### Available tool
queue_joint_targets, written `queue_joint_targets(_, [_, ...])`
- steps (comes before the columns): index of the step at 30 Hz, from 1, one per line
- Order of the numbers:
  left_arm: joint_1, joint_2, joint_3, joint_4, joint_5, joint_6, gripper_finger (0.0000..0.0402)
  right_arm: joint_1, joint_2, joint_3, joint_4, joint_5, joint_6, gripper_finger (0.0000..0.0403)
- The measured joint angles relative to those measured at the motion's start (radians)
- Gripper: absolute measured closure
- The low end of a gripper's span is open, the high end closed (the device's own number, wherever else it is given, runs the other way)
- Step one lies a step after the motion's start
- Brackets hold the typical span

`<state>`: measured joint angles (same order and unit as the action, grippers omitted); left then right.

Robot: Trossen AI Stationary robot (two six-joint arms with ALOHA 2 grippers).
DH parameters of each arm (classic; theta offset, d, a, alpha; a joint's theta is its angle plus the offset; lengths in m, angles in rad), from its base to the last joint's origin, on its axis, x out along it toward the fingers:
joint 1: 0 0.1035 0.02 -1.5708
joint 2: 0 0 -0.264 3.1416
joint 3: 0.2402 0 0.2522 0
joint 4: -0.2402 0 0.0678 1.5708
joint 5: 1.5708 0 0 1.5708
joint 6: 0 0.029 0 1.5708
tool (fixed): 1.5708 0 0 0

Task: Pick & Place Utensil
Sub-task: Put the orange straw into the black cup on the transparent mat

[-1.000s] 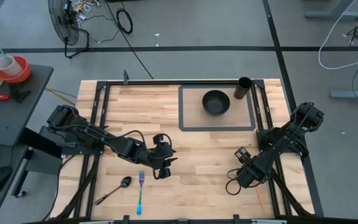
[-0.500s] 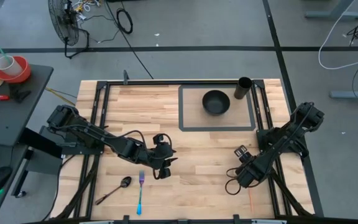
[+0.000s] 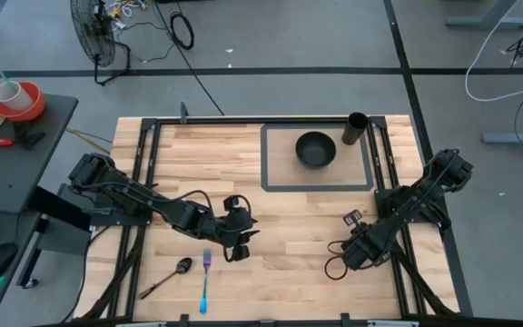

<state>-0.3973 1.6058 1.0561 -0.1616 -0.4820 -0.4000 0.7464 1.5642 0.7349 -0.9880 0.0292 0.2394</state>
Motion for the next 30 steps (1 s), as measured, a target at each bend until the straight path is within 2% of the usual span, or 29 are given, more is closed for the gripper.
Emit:
queue_joint_targets(4, [0.0,0.0,0.0,0.0,0.0,0.0,0.0262,0.0,0.0,0.0,0.003,-0.064,0.019,0.0349])
queue_joint_targets(8, [0.0,0.0,0.0,0.0,0.0,0.0,0.0262,0.0,0.0,0.002,0.008,-0.075,0.042,0.0354])
queue_joint_targets(11, [0.0,0.0,0.0,0.0,0.0,0.0,0.0262,0.0,0.0,0.029,0.007,-0.075,0.04,0.0332])
queue_joint_targets(16, [0.0,0.0,0.0,0.0,0.0,0.0,0.0262,0.0,0.0,0.103,0.025,-0.064,0.026,0.0266])
queue_joint_targets(18, [0.0,0.0,0.0,0.0,0.0,0.0,0.0262,0.0,0.0,0.121,0.088,-0.046,0.009,0.0247])
queue_joint_targets(21, [0.0,0.0,0.0,0.0,-0.002,-0.001,0.0262,-0.001,0.0,0.116,0.237,0.038,0.012,0.0236])
queue_joint_targets(25, [0.0,0.0,0.0,0.0,-0.002,-0.002,0.0262,-0.029,0.028,0.108,0.374,0.107,0.014,0.0241])
queue_joint_targets(30, [0.0,0.0,0.0,0.0,0.005,-0.006,0.0262,-0.062,0.108,0.111,0.455,0.106,0.005,0.0259])
